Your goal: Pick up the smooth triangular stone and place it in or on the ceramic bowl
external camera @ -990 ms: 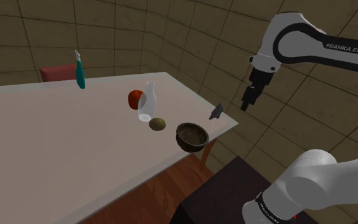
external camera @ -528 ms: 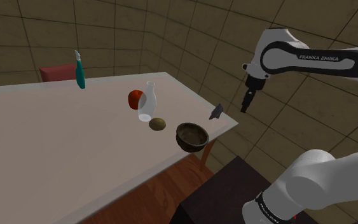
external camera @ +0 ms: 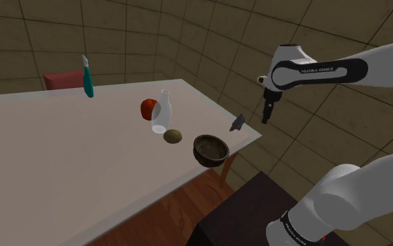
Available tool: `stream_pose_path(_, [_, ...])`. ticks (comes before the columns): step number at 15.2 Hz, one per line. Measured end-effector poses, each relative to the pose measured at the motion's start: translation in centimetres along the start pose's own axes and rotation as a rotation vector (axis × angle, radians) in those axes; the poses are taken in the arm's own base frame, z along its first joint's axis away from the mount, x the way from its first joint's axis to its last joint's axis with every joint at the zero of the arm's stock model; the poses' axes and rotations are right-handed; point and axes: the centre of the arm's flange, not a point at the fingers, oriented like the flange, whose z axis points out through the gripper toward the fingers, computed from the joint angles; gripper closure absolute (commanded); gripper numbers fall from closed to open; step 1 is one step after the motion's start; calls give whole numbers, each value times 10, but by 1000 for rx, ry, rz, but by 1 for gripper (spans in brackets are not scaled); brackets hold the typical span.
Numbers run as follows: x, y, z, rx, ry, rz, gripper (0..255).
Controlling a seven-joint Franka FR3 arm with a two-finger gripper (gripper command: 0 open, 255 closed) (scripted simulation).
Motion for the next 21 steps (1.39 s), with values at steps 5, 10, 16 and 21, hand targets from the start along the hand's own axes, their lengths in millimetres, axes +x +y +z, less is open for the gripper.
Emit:
stream_pose_path(5, [18, 45, 36, -43, -16, -130, 0])
stream_pose_path(10, [41, 93, 65, -87, -32, -261, 0])
stream_pose_path(16, [79, 145, 102, -140, -51, -418, 0])
stream_pose_path(21, [106, 188, 130, -181, -67, -543, 0])
